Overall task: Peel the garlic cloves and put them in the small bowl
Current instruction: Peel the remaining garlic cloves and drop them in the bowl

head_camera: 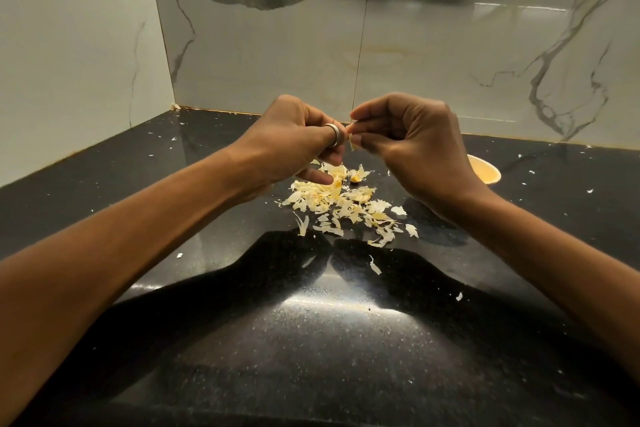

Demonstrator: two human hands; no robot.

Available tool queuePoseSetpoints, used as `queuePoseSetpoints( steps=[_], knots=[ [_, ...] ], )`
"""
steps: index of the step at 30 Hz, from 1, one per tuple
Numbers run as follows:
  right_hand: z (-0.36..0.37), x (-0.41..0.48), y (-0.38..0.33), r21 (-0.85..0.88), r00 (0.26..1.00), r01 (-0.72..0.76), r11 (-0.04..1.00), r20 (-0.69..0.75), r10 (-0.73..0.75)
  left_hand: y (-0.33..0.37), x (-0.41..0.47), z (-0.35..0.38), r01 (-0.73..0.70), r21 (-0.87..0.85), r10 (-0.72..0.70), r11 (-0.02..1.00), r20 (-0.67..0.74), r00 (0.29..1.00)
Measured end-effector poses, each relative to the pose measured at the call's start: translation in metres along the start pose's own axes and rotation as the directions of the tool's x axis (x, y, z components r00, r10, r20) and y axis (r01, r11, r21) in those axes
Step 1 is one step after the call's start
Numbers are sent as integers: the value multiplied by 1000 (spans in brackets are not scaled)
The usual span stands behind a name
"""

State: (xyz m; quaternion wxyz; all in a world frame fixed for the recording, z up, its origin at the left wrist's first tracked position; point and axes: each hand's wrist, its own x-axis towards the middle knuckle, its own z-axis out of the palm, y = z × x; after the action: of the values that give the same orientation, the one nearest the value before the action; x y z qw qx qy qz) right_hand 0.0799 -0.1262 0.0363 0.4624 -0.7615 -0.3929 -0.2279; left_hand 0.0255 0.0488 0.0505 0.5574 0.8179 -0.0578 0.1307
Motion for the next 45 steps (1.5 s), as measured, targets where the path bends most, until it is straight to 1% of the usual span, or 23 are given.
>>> queuePoseSetpoints(
  steps=[7,12,15,21,25,31,36,39,42,45],
  knots=[
    [2,-1,0,-83,999,33,996,9,-32,-1,-1,4,-4,40,4,999,-2,1000],
    [3,0,-1,-77,999,32,996,10,-31,-1,0,5,-12,59,14,998,-25,1000],
    [4,-1,0,-27,1000,-4,1000,-2,4,0,0,5,14,-3,-14,1000,-23,1000],
    [3,-2,1,104,995,-100,990,18,99,0,2,3,135,-192,-139,972,-6,990],
    [7,-2,0,82,995,-101,992,23,99,-2,4,3,158,-207,-163,965,-5,987],
    [9,-2,1,69,995,-99,993,0,99,-2,3,3,161,-198,-162,967,8,987],
    [7,-1,2,132,990,-141,981,-10,144,-3,4,1,172,-170,-176,970,-7,984],
    [5,-1,3,167,983,-178,970,-8,182,-4,4,0,172,-109,-174,979,-5,985],
    [3,0,3,251,972,-229,941,13,233,-5,5,-1,168,-25,-168,986,-16,986],
    [2,-1,1,424,942,-326,845,71,328,-7,8,-2,159,61,-156,985,-44,987]
  ],
)
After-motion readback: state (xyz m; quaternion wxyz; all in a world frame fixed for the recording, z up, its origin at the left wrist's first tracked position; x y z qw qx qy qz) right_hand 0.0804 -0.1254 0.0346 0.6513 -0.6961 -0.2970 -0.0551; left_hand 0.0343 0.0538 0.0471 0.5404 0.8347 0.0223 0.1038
